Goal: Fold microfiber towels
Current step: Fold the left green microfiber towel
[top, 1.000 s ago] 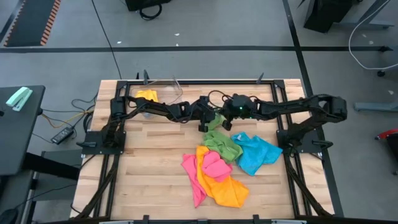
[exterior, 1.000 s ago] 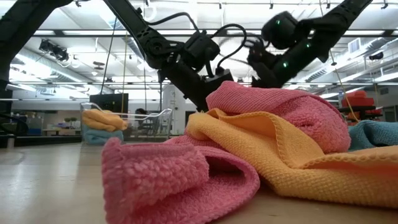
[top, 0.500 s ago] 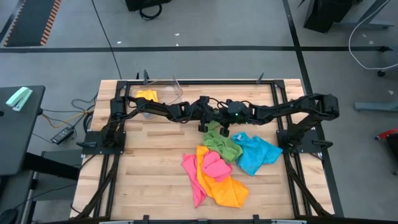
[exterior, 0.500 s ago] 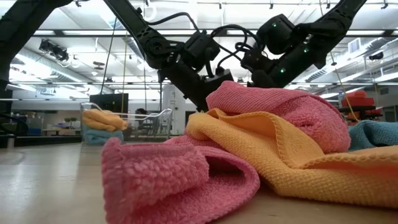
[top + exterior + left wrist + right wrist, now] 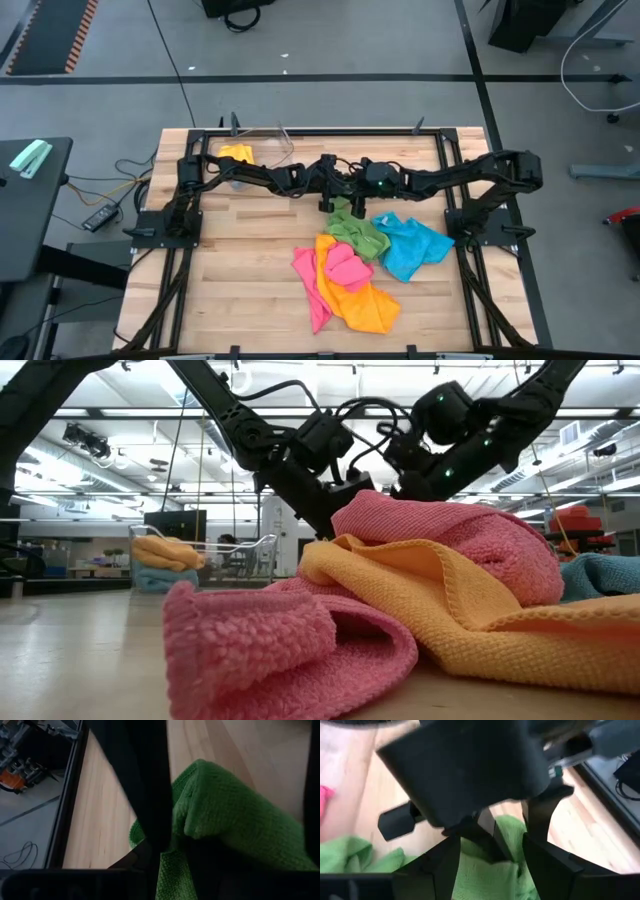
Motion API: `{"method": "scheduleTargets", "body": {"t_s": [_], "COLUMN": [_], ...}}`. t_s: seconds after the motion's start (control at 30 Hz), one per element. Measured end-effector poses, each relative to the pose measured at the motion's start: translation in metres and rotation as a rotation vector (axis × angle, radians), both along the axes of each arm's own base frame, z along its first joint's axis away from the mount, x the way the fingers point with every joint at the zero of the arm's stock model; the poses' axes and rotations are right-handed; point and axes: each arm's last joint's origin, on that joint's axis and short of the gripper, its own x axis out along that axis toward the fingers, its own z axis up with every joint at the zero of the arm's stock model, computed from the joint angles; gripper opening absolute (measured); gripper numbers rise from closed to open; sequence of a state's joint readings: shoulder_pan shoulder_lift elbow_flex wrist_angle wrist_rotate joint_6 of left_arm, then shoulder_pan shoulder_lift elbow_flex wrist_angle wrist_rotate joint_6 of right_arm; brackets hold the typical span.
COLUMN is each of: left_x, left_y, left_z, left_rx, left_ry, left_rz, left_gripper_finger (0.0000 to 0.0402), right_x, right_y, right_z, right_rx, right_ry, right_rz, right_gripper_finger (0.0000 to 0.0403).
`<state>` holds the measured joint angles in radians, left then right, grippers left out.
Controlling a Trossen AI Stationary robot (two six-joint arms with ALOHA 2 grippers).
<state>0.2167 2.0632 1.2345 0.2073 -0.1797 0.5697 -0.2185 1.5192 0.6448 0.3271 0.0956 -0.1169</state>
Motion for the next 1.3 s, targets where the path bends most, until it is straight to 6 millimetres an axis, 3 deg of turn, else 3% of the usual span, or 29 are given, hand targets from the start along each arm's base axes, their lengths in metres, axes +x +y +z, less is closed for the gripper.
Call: {"method": "scheduleTargets", "body": {"t_s": [0.27, 0.67, 0.9, 1.13, 1.3], "left_x": [0.000, -0.001, -0.010, -0.015, -0.011], "left_y": [0.000, 0.000, -0.006, -0.014, -0.008], "left_z": [-0.001, -0.001, 0.015, 0.006, -0.001], "left_rx": [-0.008, 0.004, -0.008, -0.146, -0.167], "left_ry": [0.000, 0.017, 0.082, 0.152, 0.117], "left_rz": [0.000, -0.006, -0.015, -0.039, -0.016], "left_gripper_finger": [0.0098, 0.0096, 0.0096, 0.0094, 0.0089], "right_x": [0.005, -0.002, -0.002, -0.001, 0.000], "right_y": [-0.007, -0.007, -0.010, -0.010, -0.010], "right_z": [-0.033, -0.040, -0.041, -0.041, -0.040], "right_rx": [0.017, 0.051, 0.060, 0.059, 0.075], "right_ry": [0.115, 0.198, 0.195, 0.180, 0.161], "right_rz": [-0.050, -0.068, -0.082, -0.083, -0.086], "right_gripper_finger": [0.0212, 0.0206, 0.0206, 0.0206, 0.0206]}}
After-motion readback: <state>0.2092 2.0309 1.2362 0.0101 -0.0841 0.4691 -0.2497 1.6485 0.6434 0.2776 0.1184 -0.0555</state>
